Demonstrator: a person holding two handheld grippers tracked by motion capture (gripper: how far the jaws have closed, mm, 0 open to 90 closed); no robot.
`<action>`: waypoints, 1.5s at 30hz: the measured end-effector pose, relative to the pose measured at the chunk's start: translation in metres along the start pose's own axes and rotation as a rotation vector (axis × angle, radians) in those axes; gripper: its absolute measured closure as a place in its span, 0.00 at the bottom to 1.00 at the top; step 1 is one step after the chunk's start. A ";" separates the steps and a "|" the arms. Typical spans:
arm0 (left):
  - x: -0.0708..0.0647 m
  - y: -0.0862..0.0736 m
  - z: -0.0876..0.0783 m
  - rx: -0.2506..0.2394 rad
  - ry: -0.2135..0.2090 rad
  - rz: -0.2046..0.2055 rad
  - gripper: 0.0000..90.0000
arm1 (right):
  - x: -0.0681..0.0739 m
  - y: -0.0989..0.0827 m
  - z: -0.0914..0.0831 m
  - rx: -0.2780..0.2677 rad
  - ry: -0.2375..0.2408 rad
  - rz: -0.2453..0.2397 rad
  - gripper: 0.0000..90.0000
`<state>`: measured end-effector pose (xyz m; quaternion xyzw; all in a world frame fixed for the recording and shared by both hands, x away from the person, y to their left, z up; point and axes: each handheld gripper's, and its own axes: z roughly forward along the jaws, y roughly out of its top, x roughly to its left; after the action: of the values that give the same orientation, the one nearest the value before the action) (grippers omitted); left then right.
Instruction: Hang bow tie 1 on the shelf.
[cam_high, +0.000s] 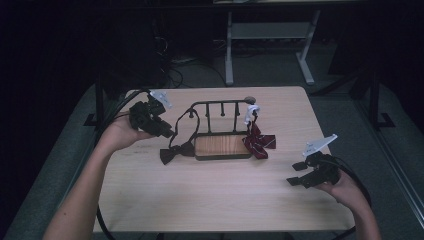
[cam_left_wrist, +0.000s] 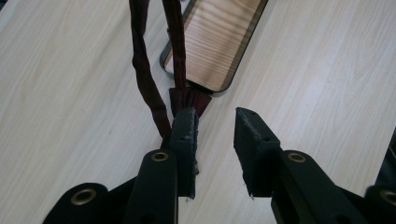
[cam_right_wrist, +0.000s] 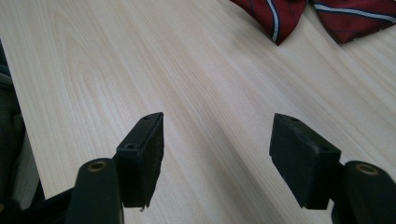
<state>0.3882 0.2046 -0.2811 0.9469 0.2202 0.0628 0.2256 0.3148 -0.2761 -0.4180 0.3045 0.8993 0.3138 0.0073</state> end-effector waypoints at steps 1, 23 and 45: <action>0.000 -0.001 0.000 -0.004 -0.003 -0.001 0.77 | 0.000 0.000 0.000 0.001 0.000 0.003 0.39; -0.010 -0.035 0.018 -0.003 -0.015 -0.005 0.67 | -0.001 -0.002 0.003 0.009 0.005 0.004 0.39; -0.021 -0.061 0.028 -0.023 -0.011 -0.020 0.56 | -0.001 -0.004 0.006 0.020 0.010 0.011 0.39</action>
<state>0.3522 0.2329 -0.3343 0.9424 0.2276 0.0576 0.2382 0.3151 -0.2755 -0.4253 0.3080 0.9007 0.3063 -0.0020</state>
